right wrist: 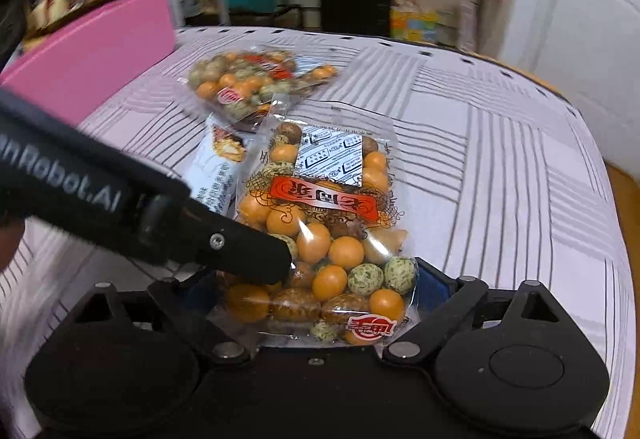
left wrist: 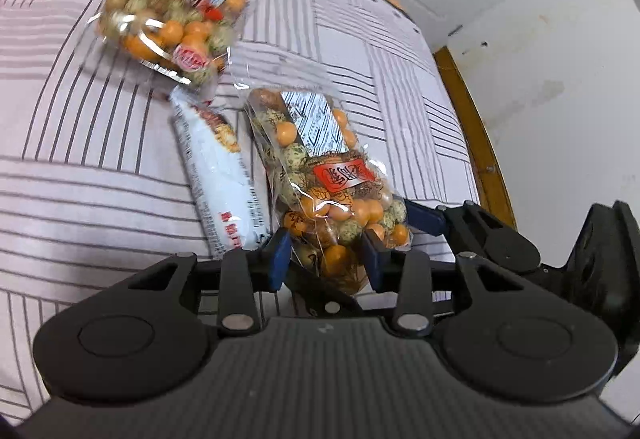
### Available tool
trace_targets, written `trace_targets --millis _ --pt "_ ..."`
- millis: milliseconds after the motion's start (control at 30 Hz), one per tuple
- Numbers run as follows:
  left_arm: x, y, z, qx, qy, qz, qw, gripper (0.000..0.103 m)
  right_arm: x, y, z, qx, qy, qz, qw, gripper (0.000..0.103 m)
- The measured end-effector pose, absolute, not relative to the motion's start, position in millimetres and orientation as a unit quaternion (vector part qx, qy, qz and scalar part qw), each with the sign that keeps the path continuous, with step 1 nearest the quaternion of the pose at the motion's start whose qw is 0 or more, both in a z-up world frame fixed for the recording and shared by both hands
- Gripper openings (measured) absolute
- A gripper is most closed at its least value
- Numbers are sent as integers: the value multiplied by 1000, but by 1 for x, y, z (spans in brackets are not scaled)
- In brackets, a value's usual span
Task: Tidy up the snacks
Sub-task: 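Grasp a clear bag of mixed nuts between both tools, then carry the nut bag into the pink box and open both tools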
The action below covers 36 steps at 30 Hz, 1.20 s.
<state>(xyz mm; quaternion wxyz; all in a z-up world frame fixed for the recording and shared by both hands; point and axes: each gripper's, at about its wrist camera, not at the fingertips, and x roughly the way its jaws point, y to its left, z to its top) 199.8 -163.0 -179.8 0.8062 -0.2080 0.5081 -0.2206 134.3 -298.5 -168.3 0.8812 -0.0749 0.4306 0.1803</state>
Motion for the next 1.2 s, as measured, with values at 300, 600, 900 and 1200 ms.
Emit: trace_targets --millis 300,600,900,1200 --pt "187 -178 -161 -158 523 -246 801 35 110 -296 -155 -41 447 130 884 94" --pt "165 -171 -128 -128 529 -262 797 35 85 -281 -121 -54 440 128 887 93" --pt "137 -131 -90 -137 537 -256 792 35 65 -243 -78 -90 440 168 878 93" --pt "98 -79 -48 -145 497 -212 829 35 46 -187 -42 -146 400 211 880 93"
